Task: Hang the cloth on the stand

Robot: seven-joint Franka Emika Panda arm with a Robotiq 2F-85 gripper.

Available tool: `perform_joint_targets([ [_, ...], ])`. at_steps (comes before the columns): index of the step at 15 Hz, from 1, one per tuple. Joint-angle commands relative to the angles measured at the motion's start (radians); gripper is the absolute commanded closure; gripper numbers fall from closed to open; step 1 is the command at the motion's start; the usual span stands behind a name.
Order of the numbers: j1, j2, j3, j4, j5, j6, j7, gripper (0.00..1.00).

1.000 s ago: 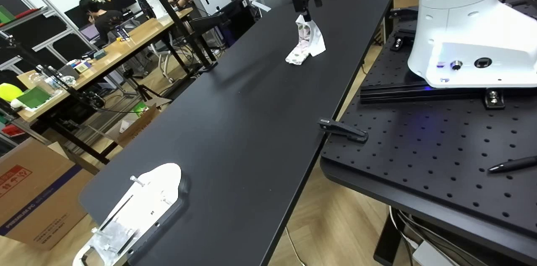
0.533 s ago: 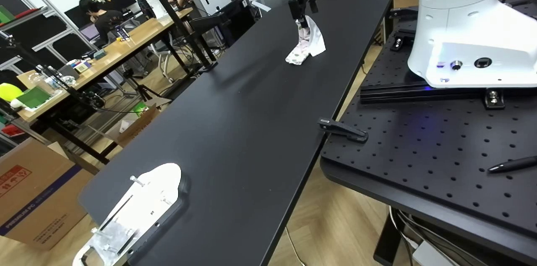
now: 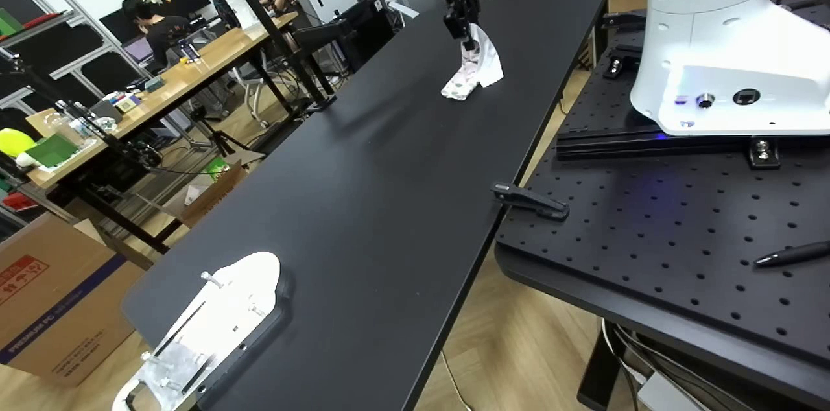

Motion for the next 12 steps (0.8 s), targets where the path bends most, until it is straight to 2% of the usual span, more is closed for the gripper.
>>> perform_joint_targets([
  [1,-0.019,0.017,0.026,0.023,0.026,-0.023,-0.050,0.75],
  [4,-0.024,0.005,0.035,0.019,0.048,-0.041,-0.082,0.96],
  [5,-0.026,-0.001,0.036,0.017,0.053,-0.050,-0.089,0.99],
  [8,-0.028,-0.040,0.027,0.010,0.046,-0.089,-0.077,1.00],
  [12,-0.022,-0.143,0.012,0.016,0.019,-0.236,-0.024,1.00],
])
